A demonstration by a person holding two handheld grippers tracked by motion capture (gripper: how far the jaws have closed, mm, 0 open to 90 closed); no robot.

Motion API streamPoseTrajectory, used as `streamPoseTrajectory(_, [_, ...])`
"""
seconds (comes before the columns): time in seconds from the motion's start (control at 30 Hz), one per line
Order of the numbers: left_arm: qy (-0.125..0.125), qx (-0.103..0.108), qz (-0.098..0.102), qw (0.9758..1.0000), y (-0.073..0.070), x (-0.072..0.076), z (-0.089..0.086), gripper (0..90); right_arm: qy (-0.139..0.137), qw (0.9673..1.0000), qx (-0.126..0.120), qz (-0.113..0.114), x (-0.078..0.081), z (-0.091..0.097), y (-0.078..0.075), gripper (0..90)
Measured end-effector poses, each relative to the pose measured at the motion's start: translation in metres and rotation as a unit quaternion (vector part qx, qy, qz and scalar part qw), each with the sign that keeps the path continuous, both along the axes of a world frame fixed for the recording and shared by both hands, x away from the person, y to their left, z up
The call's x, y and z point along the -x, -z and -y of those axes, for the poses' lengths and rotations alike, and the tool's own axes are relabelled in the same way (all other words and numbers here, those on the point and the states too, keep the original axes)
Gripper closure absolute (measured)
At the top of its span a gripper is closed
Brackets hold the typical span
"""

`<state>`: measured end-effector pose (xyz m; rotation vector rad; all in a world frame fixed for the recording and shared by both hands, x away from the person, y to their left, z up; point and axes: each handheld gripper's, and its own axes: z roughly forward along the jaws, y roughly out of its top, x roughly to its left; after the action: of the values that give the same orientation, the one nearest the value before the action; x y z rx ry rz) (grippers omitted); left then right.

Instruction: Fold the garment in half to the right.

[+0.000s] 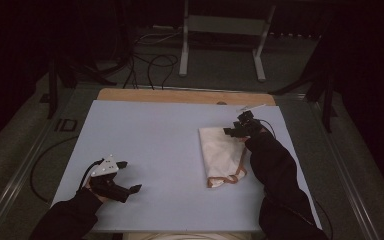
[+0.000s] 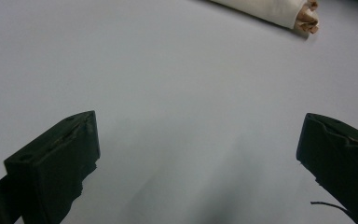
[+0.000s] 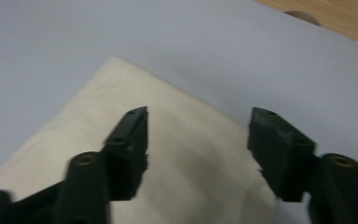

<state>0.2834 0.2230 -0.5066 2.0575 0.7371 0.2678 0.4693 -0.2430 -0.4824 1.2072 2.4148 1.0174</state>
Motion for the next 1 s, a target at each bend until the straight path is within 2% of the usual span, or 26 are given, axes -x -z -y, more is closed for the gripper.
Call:
streamPoseTrajectory(0.27, [0.000, -0.002, 0.001, 1.0000, 0.000, 0.000, 0.000, 0.2, -0.017, 0.9995, -0.022, -0.017, 0.004, -0.009, -0.004, 17.2])
streamPoseTrajectory(0.37, [0.000, -0.001, 0.001, 1.0000, 0.000, 0.000, 0.000, 0.2, -0.037, 0.9984, -0.032, -0.028, 0.007, -0.012, -0.005, 11.3])
streamPoseTrajectory(0.6, [-0.001, 0.000, 0.001, 1.0000, 0.000, 0.000, 0.000, 0.2, -0.055, 0.9978, -0.028, -0.025, 0.014, -0.024, -0.011, 9.9])
streamPoseTrajectory(1.0, [-0.002, -0.002, 0.002, 1.0000, 0.000, 0.001, -0.001, 0.2, -0.082, 0.9963, -0.026, 0.005, 0.034, -0.035, -0.025, 9.9])
